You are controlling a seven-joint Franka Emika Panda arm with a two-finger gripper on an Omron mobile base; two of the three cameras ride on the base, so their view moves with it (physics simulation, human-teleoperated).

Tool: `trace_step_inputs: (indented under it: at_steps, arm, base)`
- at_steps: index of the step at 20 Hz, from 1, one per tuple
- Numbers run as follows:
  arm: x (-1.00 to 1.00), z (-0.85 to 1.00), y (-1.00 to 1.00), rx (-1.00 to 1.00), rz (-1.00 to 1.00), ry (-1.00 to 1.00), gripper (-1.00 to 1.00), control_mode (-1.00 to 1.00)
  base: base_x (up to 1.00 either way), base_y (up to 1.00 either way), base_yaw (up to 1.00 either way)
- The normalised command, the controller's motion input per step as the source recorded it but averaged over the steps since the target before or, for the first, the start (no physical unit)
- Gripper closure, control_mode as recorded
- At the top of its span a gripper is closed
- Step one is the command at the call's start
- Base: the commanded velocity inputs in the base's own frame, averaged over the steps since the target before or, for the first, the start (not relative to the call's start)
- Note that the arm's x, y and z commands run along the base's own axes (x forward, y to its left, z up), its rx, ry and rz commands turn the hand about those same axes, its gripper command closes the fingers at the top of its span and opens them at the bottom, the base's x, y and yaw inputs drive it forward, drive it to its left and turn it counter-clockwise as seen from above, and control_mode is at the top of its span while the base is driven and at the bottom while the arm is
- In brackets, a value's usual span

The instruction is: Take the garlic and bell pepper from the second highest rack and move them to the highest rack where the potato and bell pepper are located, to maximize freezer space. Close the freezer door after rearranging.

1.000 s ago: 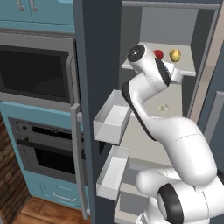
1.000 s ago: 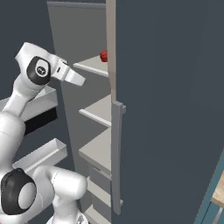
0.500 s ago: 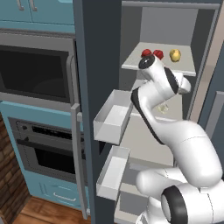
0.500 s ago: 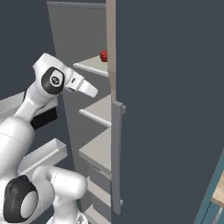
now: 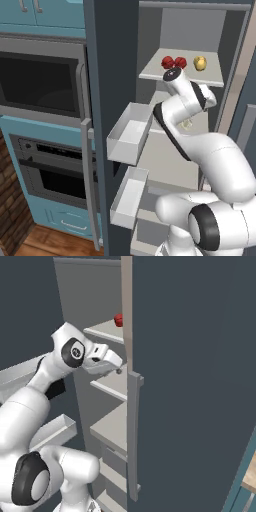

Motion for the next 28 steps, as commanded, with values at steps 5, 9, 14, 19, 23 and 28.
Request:
trace_step_inputs:
  at_steps: [5, 9, 14, 19, 23, 28]
  arm:
    - [0.17, -0.58, -0.16, 0.00, 0.32, 0.01, -1.00, -1.00]
    - [0.29, -0.44, -0.09, 0.00, 0.26, 0.00, -1.00, -1.00]
    - [0.43, -0.34, 0.00, 0.00, 0.15, 0.02, -1.00, -1.00]
    - [0.49, -0.22, 0.00, 0.00, 0.00, 0.00, -1.00, -1.00]
    - [0.41, -0.14, 0.00, 0.00, 0.00, 0.00, -1.00, -1.00]
    - [0.31, -0.10, -0.12, 0.00, 0.00, 0.00, -1.00, -1.00]
  base:
    - [0.00, 0.00, 0.00]
    - [0.00, 0.00, 0.00]
    - [0.00, 0.00, 0.00]
    - [0.00, 0.00, 0.00]
    - [0.00, 0.00, 0.00]
    - [0.00, 0.00, 0.00]
